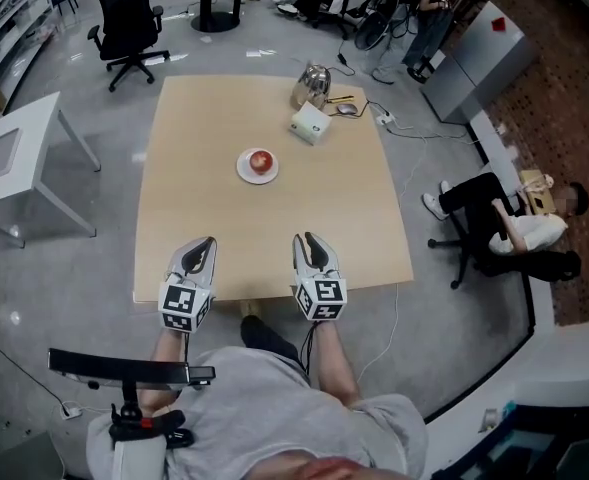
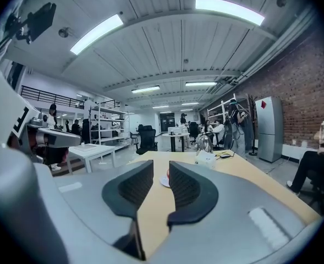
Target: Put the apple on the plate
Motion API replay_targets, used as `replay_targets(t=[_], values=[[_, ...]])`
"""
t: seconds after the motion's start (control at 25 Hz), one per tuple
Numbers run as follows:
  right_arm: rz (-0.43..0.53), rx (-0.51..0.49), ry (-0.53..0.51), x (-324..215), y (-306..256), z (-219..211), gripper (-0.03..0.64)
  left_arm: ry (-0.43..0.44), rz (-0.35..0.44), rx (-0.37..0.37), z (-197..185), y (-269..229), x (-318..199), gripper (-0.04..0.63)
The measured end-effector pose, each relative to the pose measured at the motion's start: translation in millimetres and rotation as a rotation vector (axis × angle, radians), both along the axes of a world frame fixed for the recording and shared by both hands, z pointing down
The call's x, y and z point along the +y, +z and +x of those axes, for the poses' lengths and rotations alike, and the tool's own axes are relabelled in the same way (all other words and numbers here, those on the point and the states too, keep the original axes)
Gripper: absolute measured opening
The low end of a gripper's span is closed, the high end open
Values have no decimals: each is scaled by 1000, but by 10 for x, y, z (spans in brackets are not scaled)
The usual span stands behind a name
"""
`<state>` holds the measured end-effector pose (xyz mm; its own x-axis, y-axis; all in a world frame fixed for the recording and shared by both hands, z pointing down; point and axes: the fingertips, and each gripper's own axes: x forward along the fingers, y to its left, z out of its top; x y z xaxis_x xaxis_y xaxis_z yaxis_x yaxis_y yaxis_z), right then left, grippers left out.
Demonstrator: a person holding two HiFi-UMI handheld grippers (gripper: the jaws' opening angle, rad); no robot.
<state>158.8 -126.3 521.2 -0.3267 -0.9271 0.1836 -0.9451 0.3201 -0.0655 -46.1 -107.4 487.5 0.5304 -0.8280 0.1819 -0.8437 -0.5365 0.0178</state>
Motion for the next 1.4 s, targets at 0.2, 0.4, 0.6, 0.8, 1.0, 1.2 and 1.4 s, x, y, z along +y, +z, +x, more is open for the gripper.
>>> replay_targets(t=[0.2,0.4,0.6,0.8,1.0,1.2,1.4], values=[[15,-7,13,145,-74,31,89,10,6,-5,11,-29,66,18],[18,-16,35,237,-30,49,81,10,14,-2,-21,9,75,18],[14,-38,43,330,16,49,55,10,10,0,-32,33,89,18],[14,-40,51,414,44,54,23,17,9,0,-19,43,110,18],[16,-33,52,507,31,35,8,16,12,1,-70,15,160,18],[20,-33,50,485,55,75,6,20,14,2,-26,49,135,18],[11,-28,37,494,54,29,6,20,13,0,-44,22,151,18]])
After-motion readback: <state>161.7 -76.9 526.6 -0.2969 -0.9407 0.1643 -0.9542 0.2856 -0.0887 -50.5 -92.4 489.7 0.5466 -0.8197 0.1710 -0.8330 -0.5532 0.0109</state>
